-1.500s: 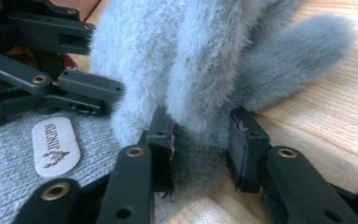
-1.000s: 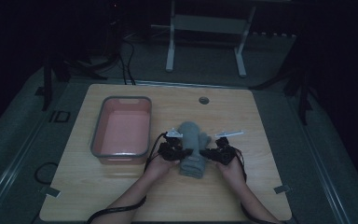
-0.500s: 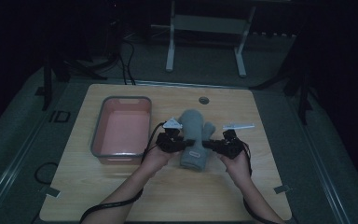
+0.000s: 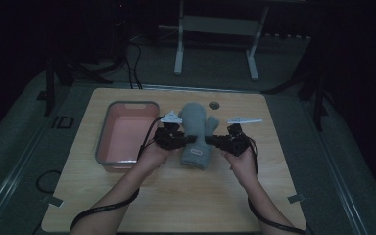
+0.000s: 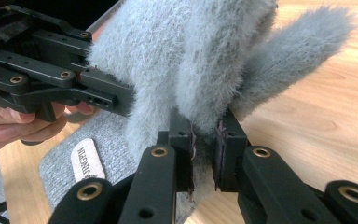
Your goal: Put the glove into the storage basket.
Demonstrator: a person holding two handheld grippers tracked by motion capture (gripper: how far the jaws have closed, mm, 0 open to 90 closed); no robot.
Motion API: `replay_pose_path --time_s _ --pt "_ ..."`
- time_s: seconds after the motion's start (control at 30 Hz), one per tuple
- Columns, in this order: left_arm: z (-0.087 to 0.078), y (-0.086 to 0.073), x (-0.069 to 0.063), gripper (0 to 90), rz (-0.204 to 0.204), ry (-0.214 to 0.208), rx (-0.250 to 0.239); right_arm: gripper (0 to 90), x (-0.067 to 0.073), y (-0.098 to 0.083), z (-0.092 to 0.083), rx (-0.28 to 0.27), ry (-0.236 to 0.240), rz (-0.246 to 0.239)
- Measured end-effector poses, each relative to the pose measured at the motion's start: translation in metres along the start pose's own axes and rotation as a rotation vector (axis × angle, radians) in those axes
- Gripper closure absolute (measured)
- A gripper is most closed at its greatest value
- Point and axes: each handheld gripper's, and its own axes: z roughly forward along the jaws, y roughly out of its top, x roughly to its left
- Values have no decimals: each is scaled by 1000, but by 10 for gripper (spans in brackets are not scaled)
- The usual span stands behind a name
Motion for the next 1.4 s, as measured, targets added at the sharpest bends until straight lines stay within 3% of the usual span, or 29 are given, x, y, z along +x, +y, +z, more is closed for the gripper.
replay_pose_path --time_s 0.57,0.83,1.0,1.1,1.13,1.3,1.4 --pt "-58 0 31 779 -23 50 -14 804 36 35 37 3 49 -33" --pt "-94 -9 47 779 -33 94 -22 805 62 51 65 16 82 -57" --pt "-122 -16 59 778 -44 118 -32 805 88 63 88 20 111 -82" --pt "-139 -20 67 779 -57 144 -33 805 96 68 97 24 119 -92" --pt "-147 -22 73 779 -69 156 -37 805 105 73 108 30 126 -96" --pt "-158 -29 82 779 -93 178 -39 805 120 81 126 50 114 -126" --pt "-158 -35 87 779 -108 191 -31 805 120 80 136 63 112 -123"
